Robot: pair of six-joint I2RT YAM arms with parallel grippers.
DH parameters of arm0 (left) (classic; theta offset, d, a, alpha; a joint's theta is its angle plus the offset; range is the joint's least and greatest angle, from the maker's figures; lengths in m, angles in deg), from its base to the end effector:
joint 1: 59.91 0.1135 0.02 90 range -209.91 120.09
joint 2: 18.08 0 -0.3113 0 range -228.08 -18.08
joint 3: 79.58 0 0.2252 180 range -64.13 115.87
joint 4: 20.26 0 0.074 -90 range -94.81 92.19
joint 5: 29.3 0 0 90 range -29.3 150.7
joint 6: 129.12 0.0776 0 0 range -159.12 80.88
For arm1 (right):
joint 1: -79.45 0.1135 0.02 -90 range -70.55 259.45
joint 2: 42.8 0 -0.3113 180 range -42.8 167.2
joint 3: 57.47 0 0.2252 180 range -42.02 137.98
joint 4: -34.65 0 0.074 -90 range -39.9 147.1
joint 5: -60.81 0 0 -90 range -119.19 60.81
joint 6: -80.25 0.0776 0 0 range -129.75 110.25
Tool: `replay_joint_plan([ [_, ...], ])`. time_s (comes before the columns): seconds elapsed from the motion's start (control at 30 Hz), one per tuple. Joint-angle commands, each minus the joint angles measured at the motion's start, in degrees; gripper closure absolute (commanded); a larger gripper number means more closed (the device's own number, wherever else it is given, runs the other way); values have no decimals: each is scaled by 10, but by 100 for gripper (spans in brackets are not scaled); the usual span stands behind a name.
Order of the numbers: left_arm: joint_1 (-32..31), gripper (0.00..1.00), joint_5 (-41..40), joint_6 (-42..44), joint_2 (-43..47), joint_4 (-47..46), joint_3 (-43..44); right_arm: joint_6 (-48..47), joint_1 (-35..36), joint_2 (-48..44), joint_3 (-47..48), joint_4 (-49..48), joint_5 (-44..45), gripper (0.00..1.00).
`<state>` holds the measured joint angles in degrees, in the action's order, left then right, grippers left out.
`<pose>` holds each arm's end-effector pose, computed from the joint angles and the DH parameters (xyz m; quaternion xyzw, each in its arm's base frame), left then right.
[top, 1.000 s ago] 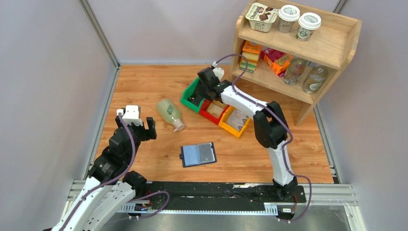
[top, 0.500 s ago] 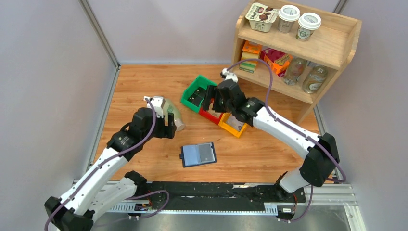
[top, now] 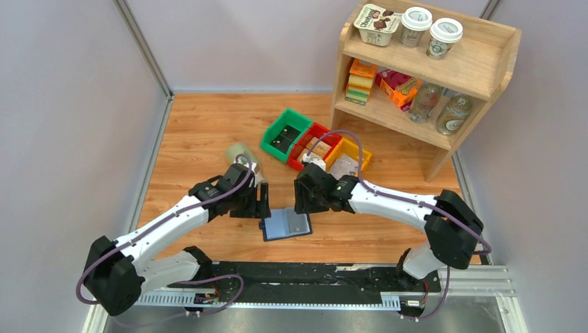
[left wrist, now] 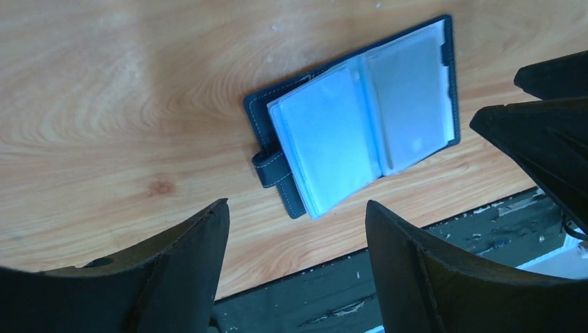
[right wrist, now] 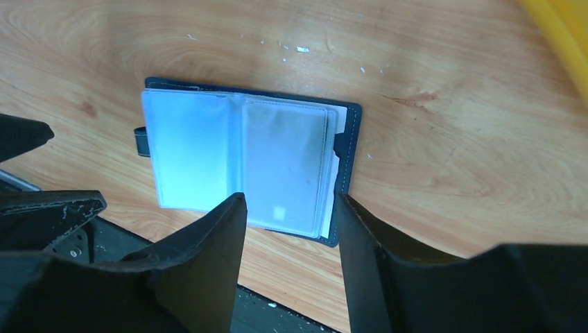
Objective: Take the credit cards out of the card holder
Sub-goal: Place the credit card in the storage box, then remove the credit card from the card holder.
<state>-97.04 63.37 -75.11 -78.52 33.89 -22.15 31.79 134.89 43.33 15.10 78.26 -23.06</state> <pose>0.1361 -0.1076 0.2452 0.0161 0.9588 -0.1863 0.2137 0.1769 0.2422 0.2443 -0.1009 0.9527 0.1773 0.2254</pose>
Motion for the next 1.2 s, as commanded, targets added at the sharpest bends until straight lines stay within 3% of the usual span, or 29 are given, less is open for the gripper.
replay_joint_plan([
  [0.0,-5,22,8,-49,-22,-41,-24,20,3,33,-1,-36,-31,49],
  [0.23,-7,28,17,-64,-53,-83,-63,17,14,82,10,-44,-42,57],
  [0.6,-14,39,38,-67,-99,-119,-73,11,24,120,28,-13,-23,59],
  [0.87,-16,67,58,-79,-111,-145,-92,4,25,115,29,-52,-89,60],
  [1.17,-17,75,58,-83,-94,-149,-96,-5,26,112,41,-104,-161,60],
])
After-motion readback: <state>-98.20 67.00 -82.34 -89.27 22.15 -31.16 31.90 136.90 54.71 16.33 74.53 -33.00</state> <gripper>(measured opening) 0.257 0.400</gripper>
